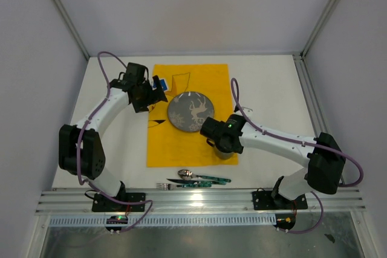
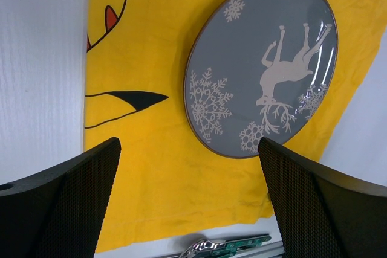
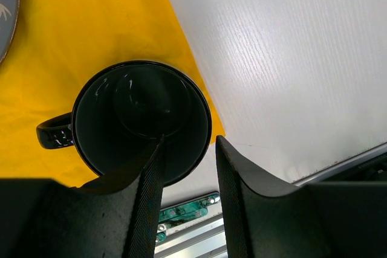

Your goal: Set the dinner table for one person

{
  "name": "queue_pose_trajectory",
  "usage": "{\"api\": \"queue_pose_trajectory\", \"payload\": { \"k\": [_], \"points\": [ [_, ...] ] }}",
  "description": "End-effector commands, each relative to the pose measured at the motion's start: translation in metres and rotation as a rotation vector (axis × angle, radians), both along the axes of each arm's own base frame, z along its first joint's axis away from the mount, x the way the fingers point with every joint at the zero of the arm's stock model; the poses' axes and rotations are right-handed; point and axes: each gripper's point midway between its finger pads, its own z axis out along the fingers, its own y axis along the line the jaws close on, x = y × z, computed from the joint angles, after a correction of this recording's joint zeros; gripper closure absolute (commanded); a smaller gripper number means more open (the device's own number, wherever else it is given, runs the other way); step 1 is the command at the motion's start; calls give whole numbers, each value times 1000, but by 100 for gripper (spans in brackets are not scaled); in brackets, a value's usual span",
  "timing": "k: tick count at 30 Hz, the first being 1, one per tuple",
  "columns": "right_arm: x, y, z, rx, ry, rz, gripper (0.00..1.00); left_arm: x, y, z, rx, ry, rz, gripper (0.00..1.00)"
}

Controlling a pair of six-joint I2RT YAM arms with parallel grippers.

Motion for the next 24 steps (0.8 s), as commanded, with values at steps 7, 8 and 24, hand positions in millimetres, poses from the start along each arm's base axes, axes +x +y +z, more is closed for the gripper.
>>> {"api": "queue_pose_trajectory", "payload": {
  "k": [7, 8, 24],
  "points": [
    [-11, -3, -9, 72, 1, -34, 57, 10, 0, 19, 5, -53, -9, 2],
    [-10, -2, -11, 74, 2, -34, 57, 10, 1, 19, 7, -53, -5, 2],
    [-5, 9, -22, 79, 11, 18, 82, 8, 8, 20, 41, -55, 1, 2]
  ]
}}
